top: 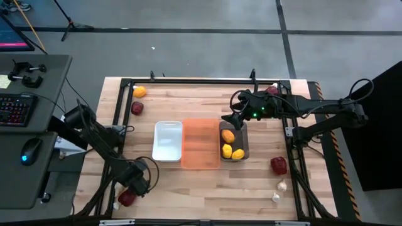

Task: Sort produce into baskets
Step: Put the yellow lemon into the black bin

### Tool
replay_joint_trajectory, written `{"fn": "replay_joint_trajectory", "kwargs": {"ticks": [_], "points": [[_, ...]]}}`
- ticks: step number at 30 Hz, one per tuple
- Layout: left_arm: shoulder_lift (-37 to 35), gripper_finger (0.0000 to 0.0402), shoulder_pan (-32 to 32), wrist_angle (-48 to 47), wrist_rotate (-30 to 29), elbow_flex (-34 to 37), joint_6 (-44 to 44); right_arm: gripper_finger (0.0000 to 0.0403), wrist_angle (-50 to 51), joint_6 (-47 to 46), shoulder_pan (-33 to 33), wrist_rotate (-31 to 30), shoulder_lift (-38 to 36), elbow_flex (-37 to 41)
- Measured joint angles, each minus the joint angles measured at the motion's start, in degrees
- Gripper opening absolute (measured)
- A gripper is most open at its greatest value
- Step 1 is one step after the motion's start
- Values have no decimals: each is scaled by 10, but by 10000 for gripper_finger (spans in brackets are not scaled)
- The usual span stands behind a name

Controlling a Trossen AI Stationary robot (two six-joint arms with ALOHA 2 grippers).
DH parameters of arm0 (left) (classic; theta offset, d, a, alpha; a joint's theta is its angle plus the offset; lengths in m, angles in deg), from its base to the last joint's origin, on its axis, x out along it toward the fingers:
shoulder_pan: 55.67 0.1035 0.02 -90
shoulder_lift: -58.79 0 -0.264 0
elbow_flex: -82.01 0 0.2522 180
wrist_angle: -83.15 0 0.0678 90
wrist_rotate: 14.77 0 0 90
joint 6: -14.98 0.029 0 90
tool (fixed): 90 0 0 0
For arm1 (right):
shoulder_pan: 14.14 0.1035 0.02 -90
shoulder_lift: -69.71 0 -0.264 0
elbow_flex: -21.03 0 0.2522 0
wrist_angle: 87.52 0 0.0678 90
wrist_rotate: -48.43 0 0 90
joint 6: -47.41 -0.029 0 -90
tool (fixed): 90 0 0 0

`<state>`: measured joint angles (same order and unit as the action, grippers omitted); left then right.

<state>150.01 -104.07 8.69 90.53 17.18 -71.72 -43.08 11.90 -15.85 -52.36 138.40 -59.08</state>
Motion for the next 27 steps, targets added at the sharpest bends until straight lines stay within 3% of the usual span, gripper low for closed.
{"fn": "replay_joint_trajectory", "kwargs": {"ticks": [12,16,23,27], "points": [[0,317,0,22,5,32,3,374,1,0,0,-1,0,0],[0,266,0,24,8,32,4,374,1,0,0,-1,0,0],[-10,122,9,35,36,25,64,374,-32,-5,0,31,-12,0],[-60,117,29,23,48,-6,94,374,-53,-5,0,61,-41,0]]}}
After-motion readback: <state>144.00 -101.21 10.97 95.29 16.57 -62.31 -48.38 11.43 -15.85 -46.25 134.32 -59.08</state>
